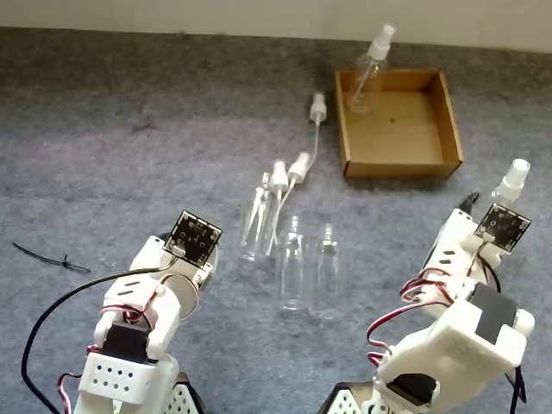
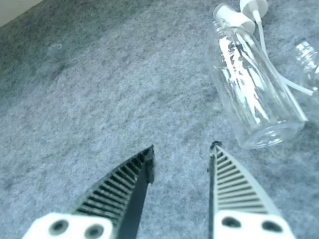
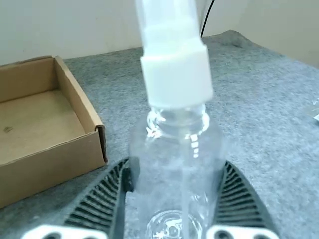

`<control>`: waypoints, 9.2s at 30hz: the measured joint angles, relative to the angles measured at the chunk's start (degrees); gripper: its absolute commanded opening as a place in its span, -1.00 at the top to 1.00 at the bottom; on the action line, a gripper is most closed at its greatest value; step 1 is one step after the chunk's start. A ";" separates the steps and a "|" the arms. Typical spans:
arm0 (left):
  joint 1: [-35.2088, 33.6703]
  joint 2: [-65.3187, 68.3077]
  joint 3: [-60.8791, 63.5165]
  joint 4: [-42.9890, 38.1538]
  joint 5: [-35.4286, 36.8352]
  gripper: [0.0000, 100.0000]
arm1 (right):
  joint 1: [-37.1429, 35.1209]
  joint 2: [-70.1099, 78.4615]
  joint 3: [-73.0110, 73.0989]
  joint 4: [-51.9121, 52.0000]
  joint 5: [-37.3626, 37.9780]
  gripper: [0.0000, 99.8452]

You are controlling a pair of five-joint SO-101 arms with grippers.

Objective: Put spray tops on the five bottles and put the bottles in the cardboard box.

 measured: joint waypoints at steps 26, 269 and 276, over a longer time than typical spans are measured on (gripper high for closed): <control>0.00 0.00 0.00 0.00 0.00 0.64 | -12.48 -30.42 -32.35 63.38 -1.58 0.99; 0.00 0.00 0.00 0.00 0.00 0.64 | -21.45 66.11 -161.41 80.97 -3.16 0.22; 0.00 0.00 0.00 0.00 0.00 0.64 | -21.45 62.24 -161.41 84.40 -3.16 0.22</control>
